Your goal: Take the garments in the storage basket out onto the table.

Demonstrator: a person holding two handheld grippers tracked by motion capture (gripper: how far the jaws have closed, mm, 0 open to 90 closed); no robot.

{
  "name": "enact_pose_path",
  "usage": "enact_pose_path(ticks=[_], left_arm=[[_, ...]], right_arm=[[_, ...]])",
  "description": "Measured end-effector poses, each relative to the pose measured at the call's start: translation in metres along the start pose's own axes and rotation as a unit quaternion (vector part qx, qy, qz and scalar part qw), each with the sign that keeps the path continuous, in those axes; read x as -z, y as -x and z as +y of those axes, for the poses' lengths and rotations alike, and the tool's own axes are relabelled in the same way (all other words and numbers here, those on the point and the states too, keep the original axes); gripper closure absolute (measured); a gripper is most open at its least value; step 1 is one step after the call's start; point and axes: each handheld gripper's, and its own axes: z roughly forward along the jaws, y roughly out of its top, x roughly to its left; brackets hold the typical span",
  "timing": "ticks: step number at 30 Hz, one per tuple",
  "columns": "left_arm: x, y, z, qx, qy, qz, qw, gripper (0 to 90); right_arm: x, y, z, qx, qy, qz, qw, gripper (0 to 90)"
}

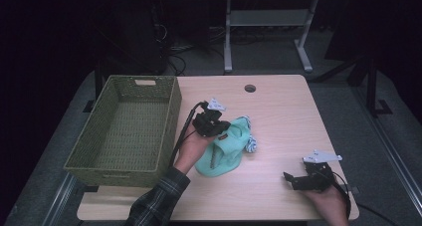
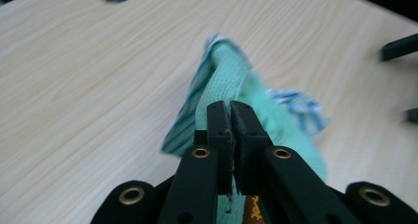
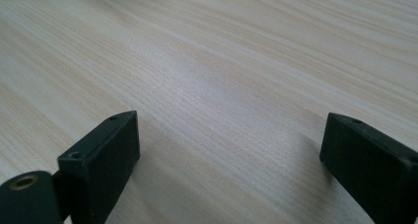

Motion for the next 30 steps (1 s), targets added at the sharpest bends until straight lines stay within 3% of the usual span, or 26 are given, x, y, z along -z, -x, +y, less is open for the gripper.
enact_pose_path(ticks=[6, 13, 15, 20, 25, 30], left_arm=[[-0.015, -0.009, -0.019, 0.005, -0.045, 0.023, 0.9987, 86.1], [-0.038, -0.012, -0.043, 0.015, -0.106, 0.033, 0.9937, 82.6], [-0.04, -0.013, -0.045, 0.016, -0.11, 0.035, 0.9932, 79.4], [-0.026, -0.013, -0.035, 0.018, -0.079, 0.045, 0.9957, 57.2], [-0.013, -0.01, -0.015, 0.01, -0.036, 0.032, 0.9988, 50.4], [-0.017, -0.007, 0.004, -0.001, -0.026, 0.024, 0.9994, 47.5]], right_arm=[[0.0, 0.0, 0.0, 0.0, 0.0, 0.0, 1.0, 7.7], [0.0, 0.0, 0.0, 0.0, 0.0, 0.0, 1.0, 7.7], [0.0, 0.0, 0.0, 0.0, 0.0, 0.0, 1.0, 7.7], [0.0, 0.0, 0.0, 0.0, 0.0, 0.0, 1.0, 7.7], [0.0, 0.0, 0.0, 0.0, 0.0, 0.0, 1.0, 7.7], [0.0, 0.0, 0.0, 0.0, 0.0, 0.0, 1.0, 7.7]])
